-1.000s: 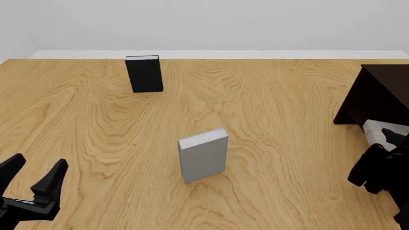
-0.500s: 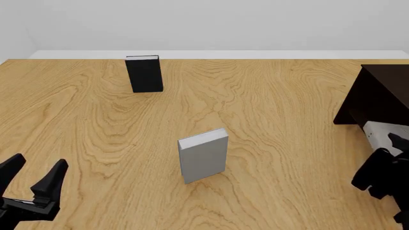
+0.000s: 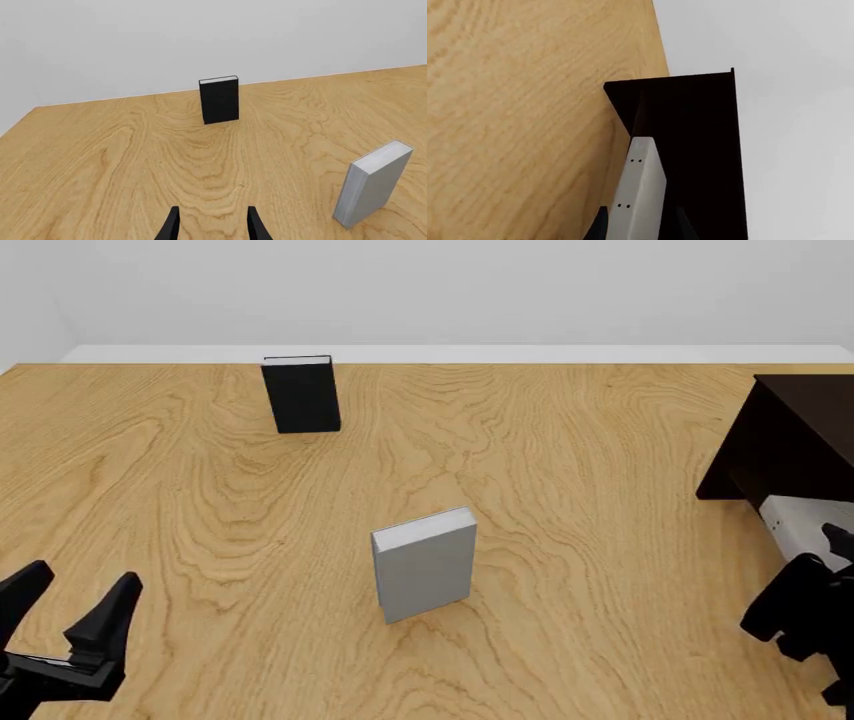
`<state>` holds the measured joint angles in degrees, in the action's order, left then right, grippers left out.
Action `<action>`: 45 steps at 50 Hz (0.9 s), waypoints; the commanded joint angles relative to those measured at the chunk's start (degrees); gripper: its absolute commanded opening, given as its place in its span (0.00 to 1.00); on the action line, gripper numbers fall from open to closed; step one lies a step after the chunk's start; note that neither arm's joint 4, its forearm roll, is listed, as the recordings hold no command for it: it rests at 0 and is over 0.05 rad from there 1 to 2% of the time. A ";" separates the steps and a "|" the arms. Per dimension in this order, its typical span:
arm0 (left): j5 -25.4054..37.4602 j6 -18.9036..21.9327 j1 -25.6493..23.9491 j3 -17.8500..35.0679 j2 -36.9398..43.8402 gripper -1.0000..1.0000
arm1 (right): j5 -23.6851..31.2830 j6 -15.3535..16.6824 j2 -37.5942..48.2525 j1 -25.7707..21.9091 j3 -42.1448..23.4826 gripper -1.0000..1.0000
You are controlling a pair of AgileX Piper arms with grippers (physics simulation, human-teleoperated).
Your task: Pick up the book on the right and place it on the cabinet shelf.
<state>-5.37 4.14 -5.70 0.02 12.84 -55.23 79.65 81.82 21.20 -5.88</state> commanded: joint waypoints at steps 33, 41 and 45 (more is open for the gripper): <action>-0.74 0.04 0.07 0.01 0.52 1.00 | 1.59 0.50 0.04 4.86 0.60 1.00; -0.80 0.03 -0.03 0.00 0.66 1.00 | 3.62 0.67 -2.29 1.52 -0.93 1.00; -0.58 0.11 0.08 0.00 0.44 1.00 | 4.96 0.35 -2.80 0.59 -2.03 1.00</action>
<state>-6.10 4.15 -5.66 0.02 13.42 -52.22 79.94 80.10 21.76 -6.61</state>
